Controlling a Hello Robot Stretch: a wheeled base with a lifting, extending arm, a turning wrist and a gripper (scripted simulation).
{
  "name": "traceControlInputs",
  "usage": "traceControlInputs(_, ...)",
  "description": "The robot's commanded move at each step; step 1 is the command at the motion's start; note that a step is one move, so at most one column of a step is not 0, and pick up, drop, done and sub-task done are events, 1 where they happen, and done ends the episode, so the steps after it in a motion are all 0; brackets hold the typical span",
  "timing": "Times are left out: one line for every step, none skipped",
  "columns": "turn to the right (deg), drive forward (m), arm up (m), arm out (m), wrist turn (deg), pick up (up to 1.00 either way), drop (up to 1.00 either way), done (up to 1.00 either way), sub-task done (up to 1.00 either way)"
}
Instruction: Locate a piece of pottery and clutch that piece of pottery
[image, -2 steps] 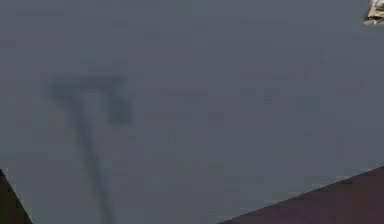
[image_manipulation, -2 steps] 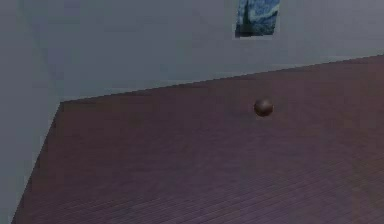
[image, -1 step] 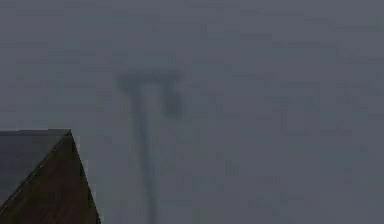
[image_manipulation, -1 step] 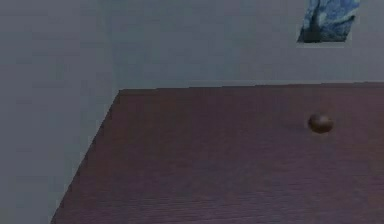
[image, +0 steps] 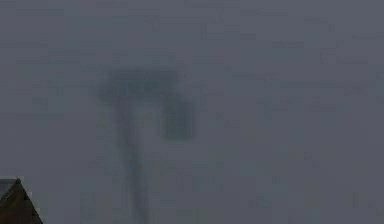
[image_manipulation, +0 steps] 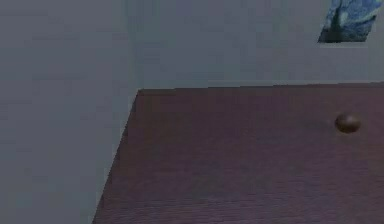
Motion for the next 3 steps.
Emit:
traceControlInputs(-45.0,0.0,0.0,0.0,0.0,0.0,0.0,0.0,0.0)
traceControlInputs(-45.0,0.0,0.0,0.0,0.0,0.0,0.0,0.0,0.0)
traceControlInputs(-45.0,0.0,0.0,0.0,0.0,0.0,0.0,0.0,0.0)
